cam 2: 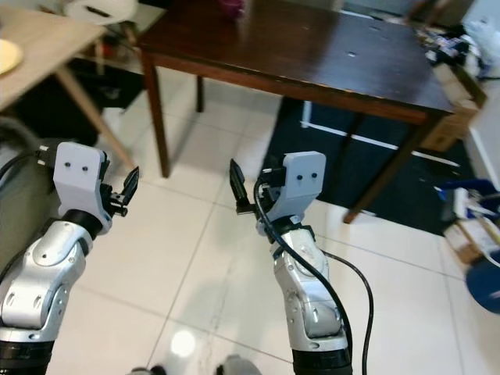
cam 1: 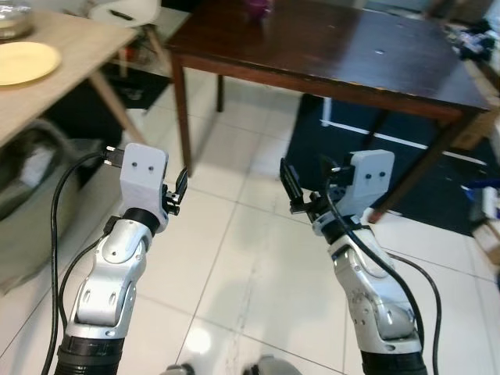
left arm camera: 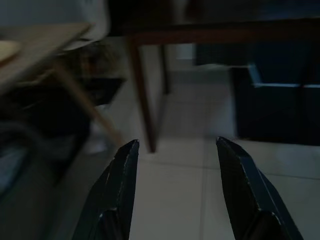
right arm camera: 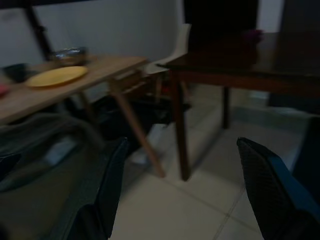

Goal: Setting the table

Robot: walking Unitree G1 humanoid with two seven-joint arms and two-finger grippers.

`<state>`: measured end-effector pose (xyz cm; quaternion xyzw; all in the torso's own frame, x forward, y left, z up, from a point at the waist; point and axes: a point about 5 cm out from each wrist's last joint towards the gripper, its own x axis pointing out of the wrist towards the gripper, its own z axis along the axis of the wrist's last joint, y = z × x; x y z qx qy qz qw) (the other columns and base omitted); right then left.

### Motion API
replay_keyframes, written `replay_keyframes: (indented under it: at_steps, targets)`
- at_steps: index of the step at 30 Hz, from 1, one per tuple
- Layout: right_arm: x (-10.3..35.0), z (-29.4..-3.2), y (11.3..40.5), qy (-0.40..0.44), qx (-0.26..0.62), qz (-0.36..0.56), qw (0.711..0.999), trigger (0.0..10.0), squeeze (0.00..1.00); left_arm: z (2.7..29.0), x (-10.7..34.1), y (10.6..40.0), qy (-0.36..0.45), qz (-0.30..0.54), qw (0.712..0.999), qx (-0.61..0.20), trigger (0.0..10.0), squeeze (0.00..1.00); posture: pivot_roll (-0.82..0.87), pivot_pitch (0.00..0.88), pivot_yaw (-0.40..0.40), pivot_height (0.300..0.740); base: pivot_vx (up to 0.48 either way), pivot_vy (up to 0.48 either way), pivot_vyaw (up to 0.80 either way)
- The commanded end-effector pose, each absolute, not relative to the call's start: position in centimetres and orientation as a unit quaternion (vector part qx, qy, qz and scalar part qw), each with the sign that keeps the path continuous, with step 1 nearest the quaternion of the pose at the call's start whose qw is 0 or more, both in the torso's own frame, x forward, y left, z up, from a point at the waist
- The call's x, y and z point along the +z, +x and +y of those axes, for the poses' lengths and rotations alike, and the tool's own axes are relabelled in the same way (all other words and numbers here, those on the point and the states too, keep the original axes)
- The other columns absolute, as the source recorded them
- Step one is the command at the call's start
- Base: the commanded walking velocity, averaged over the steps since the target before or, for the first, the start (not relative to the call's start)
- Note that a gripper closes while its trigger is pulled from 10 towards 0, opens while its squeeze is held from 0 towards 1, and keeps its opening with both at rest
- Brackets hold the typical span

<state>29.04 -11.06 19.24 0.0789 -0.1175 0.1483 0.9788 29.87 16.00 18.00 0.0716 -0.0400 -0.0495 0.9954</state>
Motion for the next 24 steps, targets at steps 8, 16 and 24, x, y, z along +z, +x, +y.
replay_keyframes:
  at_steps: [8,16,24]
  targets:
    - [18.83,-12.02,29.27,0.077,0.132,-0.111,0.982,10.0,0.00,15.24,17.66,29.84,0.071,-0.036,0.995,-0.060,10.0,0.00,-0.09,0.014,0.002,0.740,-0.349,0.000,0.00]
    - [18.99,-12.26,29.43,0.088,0.130,-0.111,0.981,10.0,0.00,14.80,17.97,30.08,0.061,-0.038,0.995,-0.069,10.0,0.00,-0.09,0.012,-0.002,0.740,0.000,0.000,0.00]
    - [19.23,-11.93,29.38,0.098,0.138,-0.112,0.979,10.0,0.00,14.81,17.90,30.33,0.077,-0.041,0.995,-0.055,10.0,0.00,-0.09,0.015,-0.007,0.740,0.251,0.000,0.00]
